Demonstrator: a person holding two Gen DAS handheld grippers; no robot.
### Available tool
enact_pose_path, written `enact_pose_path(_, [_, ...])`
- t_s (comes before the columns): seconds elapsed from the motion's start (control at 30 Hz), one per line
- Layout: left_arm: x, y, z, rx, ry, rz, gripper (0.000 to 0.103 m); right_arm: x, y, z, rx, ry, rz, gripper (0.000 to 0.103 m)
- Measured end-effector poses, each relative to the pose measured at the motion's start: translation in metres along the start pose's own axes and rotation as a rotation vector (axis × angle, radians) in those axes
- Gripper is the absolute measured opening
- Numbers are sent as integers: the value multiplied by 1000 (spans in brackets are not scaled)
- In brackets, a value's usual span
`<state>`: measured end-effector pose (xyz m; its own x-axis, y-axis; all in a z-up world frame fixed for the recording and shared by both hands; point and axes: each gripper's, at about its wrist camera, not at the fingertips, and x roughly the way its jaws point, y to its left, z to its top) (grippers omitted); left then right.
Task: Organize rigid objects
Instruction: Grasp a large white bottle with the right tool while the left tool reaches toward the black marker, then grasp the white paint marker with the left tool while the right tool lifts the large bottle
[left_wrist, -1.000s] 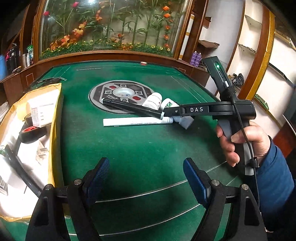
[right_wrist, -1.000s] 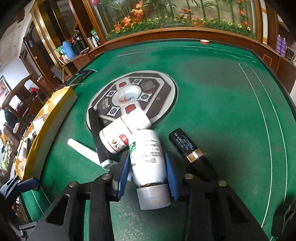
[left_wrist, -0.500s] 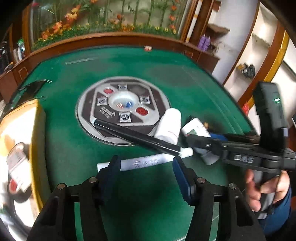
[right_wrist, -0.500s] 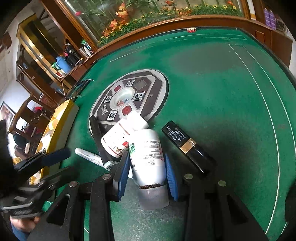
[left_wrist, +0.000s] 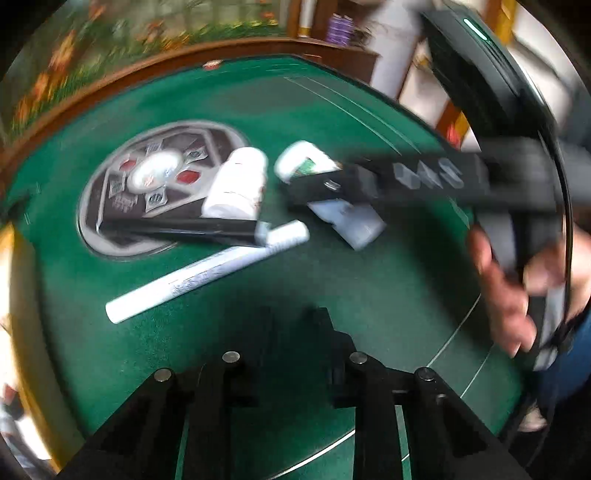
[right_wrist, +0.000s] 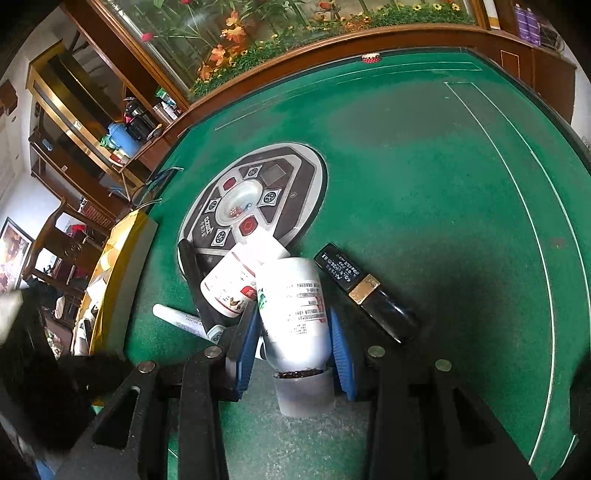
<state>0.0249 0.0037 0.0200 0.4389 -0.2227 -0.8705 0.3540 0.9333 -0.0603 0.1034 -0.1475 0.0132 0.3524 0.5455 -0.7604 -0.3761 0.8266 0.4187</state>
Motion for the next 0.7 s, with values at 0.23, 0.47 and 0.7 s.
enact_pose_path(0.23, [-22,22,19,-23,-103,195,86,0,-1,1,7,-4,1,36])
enact_pose_path(0.47, [7,49,20,-61,-1,92,85,0,-2,2,12,-4,-1,36])
enact_pose_path(0.7, [2,0,4,47,50,-29,32,-2,-3,3,17,-6,-2,36])
